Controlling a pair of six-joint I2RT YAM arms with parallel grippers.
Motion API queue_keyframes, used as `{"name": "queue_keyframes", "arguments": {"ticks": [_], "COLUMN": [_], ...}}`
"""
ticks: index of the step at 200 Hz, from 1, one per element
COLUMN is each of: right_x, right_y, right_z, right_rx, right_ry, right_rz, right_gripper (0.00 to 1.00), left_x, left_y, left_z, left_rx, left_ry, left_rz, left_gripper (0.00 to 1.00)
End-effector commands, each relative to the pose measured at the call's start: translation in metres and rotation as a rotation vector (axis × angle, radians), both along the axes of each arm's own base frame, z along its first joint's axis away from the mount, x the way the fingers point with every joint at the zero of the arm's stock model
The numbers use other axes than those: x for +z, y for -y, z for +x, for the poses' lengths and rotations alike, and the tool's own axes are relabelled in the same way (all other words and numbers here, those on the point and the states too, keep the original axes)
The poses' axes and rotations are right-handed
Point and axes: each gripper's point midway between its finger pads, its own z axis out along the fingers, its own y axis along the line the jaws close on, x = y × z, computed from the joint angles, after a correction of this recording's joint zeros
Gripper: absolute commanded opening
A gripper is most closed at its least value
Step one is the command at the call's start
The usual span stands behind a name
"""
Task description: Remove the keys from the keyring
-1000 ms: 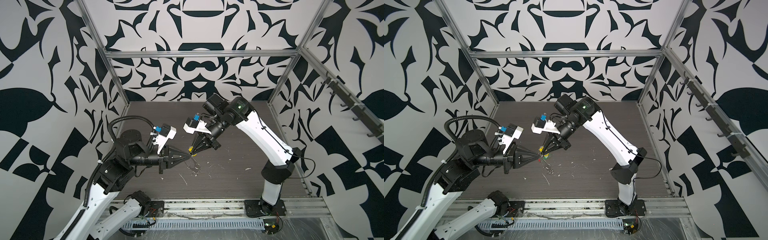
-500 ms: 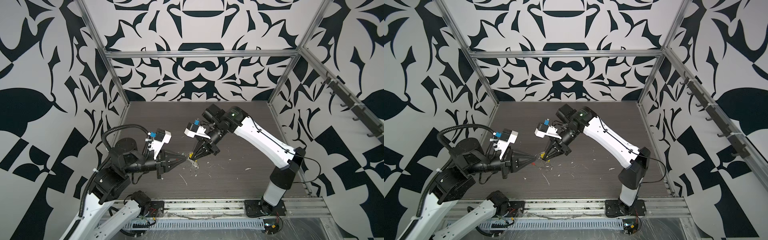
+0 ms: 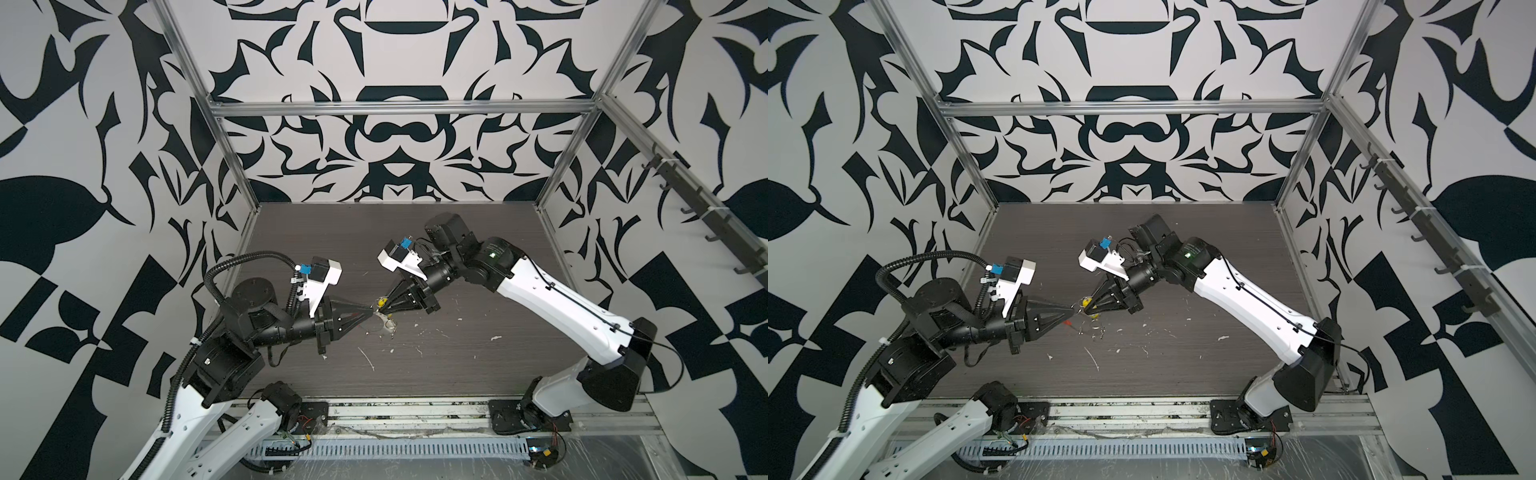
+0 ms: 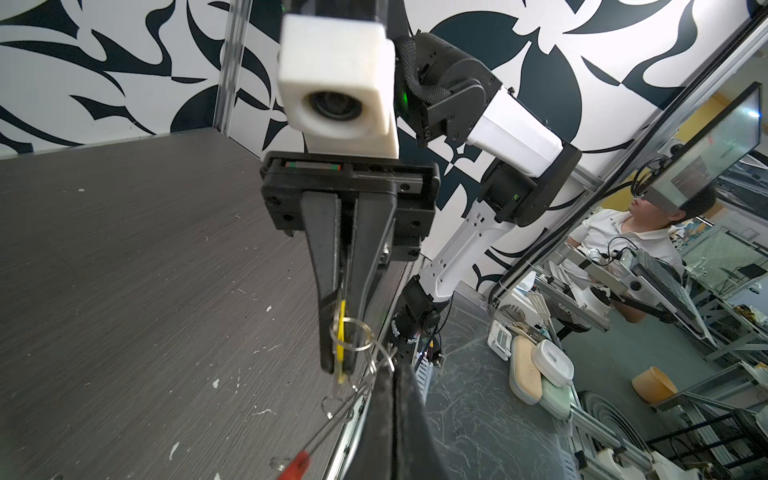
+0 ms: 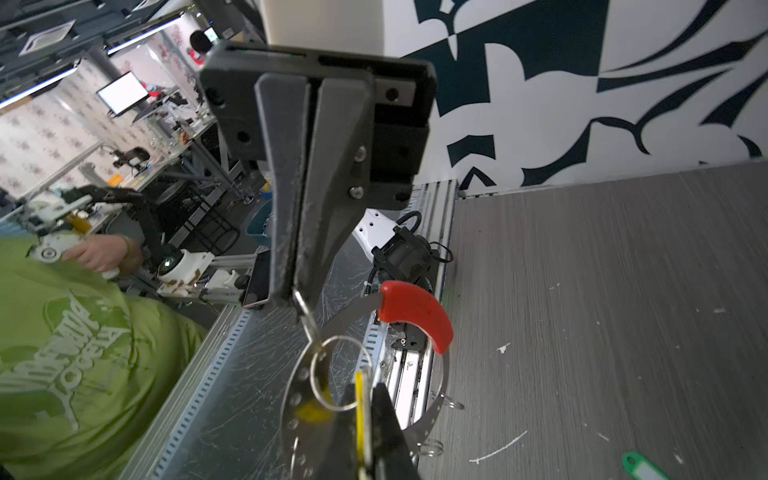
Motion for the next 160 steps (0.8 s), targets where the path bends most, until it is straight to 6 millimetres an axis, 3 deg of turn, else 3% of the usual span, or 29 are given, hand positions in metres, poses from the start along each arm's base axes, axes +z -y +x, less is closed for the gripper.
{"name": "queue_keyframes", "arguments": {"ticks": [1, 48, 56, 88, 122, 145, 160], "right_x": [-0.007, -0.003, 0.000, 0.029, 0.065, 0.076, 0.072], "right_y": [0.006, 0.029, 0.034, 0.049, 0.050, 0.043, 0.038], "right_z": [0.047, 0.052, 0.051, 0.042, 0.017, 0.003, 0.002], "right_rx": [-0.239, -0.388, -0.415, -0.476, -0.385, -0.277, -0.242], "right_ry": [0.082, 0.196, 0.218, 0.275, 0.238, 0.163, 0.116], "right_rz": [-0.037, -0.024, -0.012, 0.121, 0.259, 0.305, 0.299], "right_gripper": [0.29, 0.44, 0.54, 0.55, 0.56, 0.57, 0.58], "left_x": [0.026, 0.015, 0.014, 0.008, 0.006, 0.004, 0.004], "left_y": [-0.001, 0.007, 0.008, 0.015, 0.018, 0.019, 0.020], "left_z": [-0.030, -0.020, -0.018, -0.010, -0.004, -0.001, 0.000], "left_rx": [-0.137, -0.140, -0.141, -0.145, -0.128, -0.123, -0.122], "left_ry": [0.079, 0.043, 0.040, 0.010, 0.004, -0.002, -0.003], "left_rz": [-0.063, -0.018, -0.011, 0.018, 0.028, 0.033, 0.034], "left_gripper": [0.00, 0.00, 0.00, 0.00, 0.00, 0.00, 0.00]}}
